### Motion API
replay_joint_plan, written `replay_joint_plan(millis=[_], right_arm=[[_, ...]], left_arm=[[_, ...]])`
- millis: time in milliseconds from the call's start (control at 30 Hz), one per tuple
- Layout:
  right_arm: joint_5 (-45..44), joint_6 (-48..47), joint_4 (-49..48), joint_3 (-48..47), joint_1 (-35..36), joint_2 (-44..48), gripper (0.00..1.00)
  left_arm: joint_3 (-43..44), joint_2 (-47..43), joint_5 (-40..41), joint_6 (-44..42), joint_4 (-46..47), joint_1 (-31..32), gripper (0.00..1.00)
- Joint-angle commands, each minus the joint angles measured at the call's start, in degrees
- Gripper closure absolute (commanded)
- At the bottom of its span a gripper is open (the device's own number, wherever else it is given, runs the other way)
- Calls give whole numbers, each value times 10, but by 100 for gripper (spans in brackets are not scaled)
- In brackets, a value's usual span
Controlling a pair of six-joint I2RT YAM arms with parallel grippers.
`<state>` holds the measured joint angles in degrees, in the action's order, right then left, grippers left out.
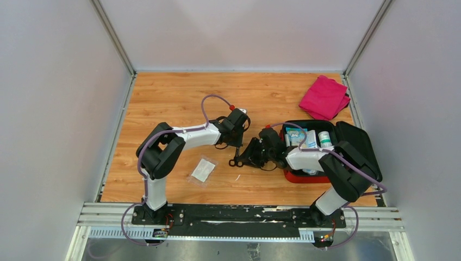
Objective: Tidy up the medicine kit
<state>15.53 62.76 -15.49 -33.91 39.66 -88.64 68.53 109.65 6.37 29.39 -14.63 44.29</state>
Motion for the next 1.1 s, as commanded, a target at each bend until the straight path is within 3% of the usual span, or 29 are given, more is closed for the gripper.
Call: replay_joint_plan(millis=[0, 333, 667, 800, 1067], right_arm=[[21, 28, -33, 29, 7, -35, 54], [36, 46, -87, 40, 5, -73, 70], [19, 32, -85, 39, 6, -62, 98], [0, 13, -57, 36, 6, -38, 100], [-40, -42, 30, 13, 5, 21, 100]], left_arm=[[-37, 54, 6, -3, -58, -7, 100], [-36, 54, 7, -3, -61, -7, 100], [-35, 50, 9, -4, -66, -7, 100], [-33, 42, 7, -3, -71, -8, 100], [20, -17, -38, 4, -101, -15, 51]])
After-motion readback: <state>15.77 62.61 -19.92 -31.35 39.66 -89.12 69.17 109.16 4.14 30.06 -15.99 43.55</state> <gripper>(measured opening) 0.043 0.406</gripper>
